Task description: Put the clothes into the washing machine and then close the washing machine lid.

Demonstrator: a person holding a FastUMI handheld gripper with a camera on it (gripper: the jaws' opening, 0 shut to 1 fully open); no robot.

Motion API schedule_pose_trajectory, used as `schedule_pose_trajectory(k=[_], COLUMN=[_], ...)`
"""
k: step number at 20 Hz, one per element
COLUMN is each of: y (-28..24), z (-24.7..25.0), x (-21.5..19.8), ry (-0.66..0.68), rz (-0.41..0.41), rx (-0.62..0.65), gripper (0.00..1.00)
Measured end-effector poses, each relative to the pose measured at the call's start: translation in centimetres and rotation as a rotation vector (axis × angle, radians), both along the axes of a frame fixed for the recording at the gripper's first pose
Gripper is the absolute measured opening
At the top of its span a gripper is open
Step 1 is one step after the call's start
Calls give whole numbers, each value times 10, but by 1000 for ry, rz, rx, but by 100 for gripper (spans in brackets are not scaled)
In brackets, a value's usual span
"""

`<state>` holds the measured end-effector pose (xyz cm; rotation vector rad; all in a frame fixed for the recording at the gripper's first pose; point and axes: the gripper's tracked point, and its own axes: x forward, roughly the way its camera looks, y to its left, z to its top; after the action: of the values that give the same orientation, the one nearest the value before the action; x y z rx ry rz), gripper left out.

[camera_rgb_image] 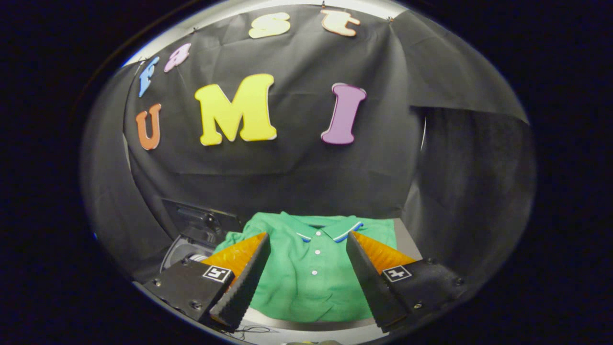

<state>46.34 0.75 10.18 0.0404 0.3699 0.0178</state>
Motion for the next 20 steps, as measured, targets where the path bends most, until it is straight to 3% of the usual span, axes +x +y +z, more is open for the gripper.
schedule_pose_trajectory(k=[11,17,20], y=[-9,-6,-9], z=[-95,-95,-95], x=[47,47,48], ry=[299,314,311], rz=[11,-2,-29], rx=[-25,-4,3], gripper=[100,99,91])
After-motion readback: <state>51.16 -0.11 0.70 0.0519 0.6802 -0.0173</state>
